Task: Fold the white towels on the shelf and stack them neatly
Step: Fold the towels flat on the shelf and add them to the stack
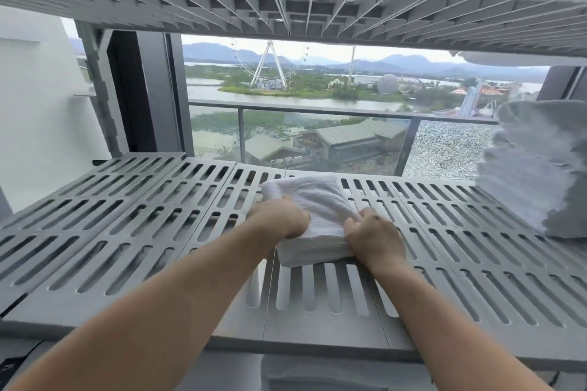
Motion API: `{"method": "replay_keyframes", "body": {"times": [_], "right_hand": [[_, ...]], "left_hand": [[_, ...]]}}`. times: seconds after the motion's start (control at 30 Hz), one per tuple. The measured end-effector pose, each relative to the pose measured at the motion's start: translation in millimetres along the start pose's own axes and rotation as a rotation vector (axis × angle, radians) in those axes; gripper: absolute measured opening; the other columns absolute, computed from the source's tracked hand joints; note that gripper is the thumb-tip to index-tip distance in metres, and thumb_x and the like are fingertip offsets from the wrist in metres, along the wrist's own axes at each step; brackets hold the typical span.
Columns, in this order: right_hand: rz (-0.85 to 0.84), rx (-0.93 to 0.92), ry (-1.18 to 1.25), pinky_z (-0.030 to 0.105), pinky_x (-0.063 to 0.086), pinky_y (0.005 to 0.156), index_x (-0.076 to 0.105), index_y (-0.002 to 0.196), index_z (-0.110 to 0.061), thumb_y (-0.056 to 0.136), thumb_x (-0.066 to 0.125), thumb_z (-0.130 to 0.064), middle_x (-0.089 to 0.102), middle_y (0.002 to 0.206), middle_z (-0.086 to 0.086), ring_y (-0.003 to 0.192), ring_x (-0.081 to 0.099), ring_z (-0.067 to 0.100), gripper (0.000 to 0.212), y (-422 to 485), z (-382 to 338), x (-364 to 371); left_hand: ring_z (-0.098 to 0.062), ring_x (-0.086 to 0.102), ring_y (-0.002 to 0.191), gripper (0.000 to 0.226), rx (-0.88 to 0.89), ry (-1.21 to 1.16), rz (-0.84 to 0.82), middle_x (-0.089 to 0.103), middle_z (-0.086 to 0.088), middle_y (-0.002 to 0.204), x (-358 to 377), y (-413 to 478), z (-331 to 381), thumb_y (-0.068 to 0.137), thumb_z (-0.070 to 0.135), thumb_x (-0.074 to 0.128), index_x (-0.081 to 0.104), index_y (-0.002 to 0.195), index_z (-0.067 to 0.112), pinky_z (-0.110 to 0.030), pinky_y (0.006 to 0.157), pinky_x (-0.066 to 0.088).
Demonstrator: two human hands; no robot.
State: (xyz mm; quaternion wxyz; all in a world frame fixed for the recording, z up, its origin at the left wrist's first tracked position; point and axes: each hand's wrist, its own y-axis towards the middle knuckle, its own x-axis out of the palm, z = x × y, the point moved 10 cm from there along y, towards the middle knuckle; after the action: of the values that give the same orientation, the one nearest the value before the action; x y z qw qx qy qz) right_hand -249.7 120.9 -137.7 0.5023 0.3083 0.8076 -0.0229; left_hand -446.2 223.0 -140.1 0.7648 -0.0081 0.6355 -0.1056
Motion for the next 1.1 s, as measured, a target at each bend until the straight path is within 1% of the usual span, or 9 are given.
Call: {"method": "replay_keyframes", "body": {"times": [0.1, 0.17, 0.33, 0.4, 0.6, 0.77, 0.87, 1.0, 1.1], "right_hand": [[0.006, -0.011, 0.256, 0.031, 0.040, 0.080, 0.057, 0.124, -0.014, 0.090, 0.057, -0.033, 0.065, 0.107, 0.005, 0.093, 0.055, 0.021, 0.039, 3, 2, -3], [0.013, 0.026, 0.427, 0.033, 0.048, 0.084, 0.058, 0.125, -0.018, 0.087, 0.065, -0.035, 0.064, 0.108, 0.000, 0.096, 0.061, 0.020, 0.042, 4, 7, -6], [-0.144, 0.284, 0.882, 0.053, 0.060, 0.080, 0.057, 0.117, -0.018, 0.078, 0.073, -0.021, 0.068, 0.110, 0.014, 0.095, 0.070, 0.036, 0.042, 5, 29, 10], [-0.152, 0.283, 0.951, 0.052, 0.060, 0.081, 0.056, 0.119, -0.016, 0.079, 0.073, -0.014, 0.068, 0.112, 0.017, 0.098, 0.070, 0.037, 0.043, 7, 32, 8], [0.072, 0.124, 0.848, 0.037, 0.060, 0.085, 0.059, 0.122, -0.020, 0.084, 0.073, -0.014, 0.070, 0.107, 0.005, 0.092, 0.071, 0.018, 0.041, 6, 45, -22], [0.178, 0.020, 0.748, 0.034, 0.055, 0.091, 0.059, 0.120, -0.025, 0.085, 0.072, -0.014, 0.068, 0.109, -0.001, 0.099, 0.068, 0.018, 0.039, 11, 53, -53], [0.251, -0.007, 0.675, 0.038, 0.051, 0.098, 0.057, 0.128, -0.018, 0.085, 0.072, -0.014, 0.065, 0.118, 0.003, 0.109, 0.064, 0.021, 0.045, 11, 68, -83], [0.339, -0.110, 0.587, 0.043, 0.048, 0.099, 0.056, 0.129, -0.012, 0.086, 0.070, -0.011, 0.063, 0.122, 0.008, 0.113, 0.060, 0.025, 0.045, 8, 91, -137], [0.380, -0.174, 0.548, 0.035, 0.045, 0.101, 0.056, 0.129, -0.012, 0.085, 0.069, -0.010, 0.062, 0.124, 0.008, 0.115, 0.057, 0.024, 0.046, 7, 115, -181]], "left_hand": [[-0.042, 0.039, 0.136, 0.079, 0.064, -0.135, -0.019, 0.029, -0.021, 0.157, 5, 8, 5, 0.093, 0.054, 0.046, 0.018, 0.158, 0.018, -0.048, 0.109, 0.040], [-0.039, 0.041, 0.136, 0.076, 0.145, -0.257, 0.018, 0.039, -0.019, 0.152, 4, 8, 11, 0.092, 0.049, 0.051, 0.022, 0.157, 0.021, -0.046, 0.109, 0.040], [-0.035, 0.044, 0.132, 0.078, 0.380, -0.509, 0.140, 0.035, -0.020, 0.147, -9, -9, 32, 0.085, 0.035, 0.068, 0.030, 0.153, 0.031, -0.040, 0.112, 0.035], [-0.036, 0.048, 0.126, 0.082, 0.440, -0.525, 0.151, 0.034, -0.019, 0.143, -11, -12, 42, 0.082, 0.034, 0.073, 0.031, 0.152, 0.033, -0.036, 0.110, 0.036], [-0.027, 0.052, 0.101, 0.079, 0.472, -0.534, 0.181, 0.036, -0.016, 0.136, -19, -14, 61, 0.080, 0.030, 0.076, 0.036, 0.149, 0.035, -0.025, 0.096, 0.036], [-0.028, 0.051, 0.117, 0.065, 0.472, -0.618, 0.201, 0.043, -0.017, 0.135, -24, -28, 88, 0.080, 0.021, 0.074, 0.049, 0.140, 0.026, -0.026, 0.105, 0.035], [-0.026, 0.050, 0.121, 0.060, 0.486, -0.660, 0.289, 0.049, -0.014, 0.133, -30, -42, 115, 0.079, 0.020, 0.075, 0.053, 0.135, 0.023, -0.023, 0.103, 0.035], [-0.025, 0.049, 0.115, 0.054, 0.515, -0.692, 0.493, 0.045, -0.004, 0.113, -45, -76, 164, 0.079, 0.016, 0.075, 0.056, 0.130, 0.019, -0.012, 0.088, 0.027], [-0.023, 0.048, 0.113, 0.052, 0.515, -0.744, 0.607, 0.045, -0.003, 0.111, -54, -105, 204, 0.079, 0.010, 0.073, 0.057, 0.128, 0.019, -0.013, 0.089, 0.029]]}}
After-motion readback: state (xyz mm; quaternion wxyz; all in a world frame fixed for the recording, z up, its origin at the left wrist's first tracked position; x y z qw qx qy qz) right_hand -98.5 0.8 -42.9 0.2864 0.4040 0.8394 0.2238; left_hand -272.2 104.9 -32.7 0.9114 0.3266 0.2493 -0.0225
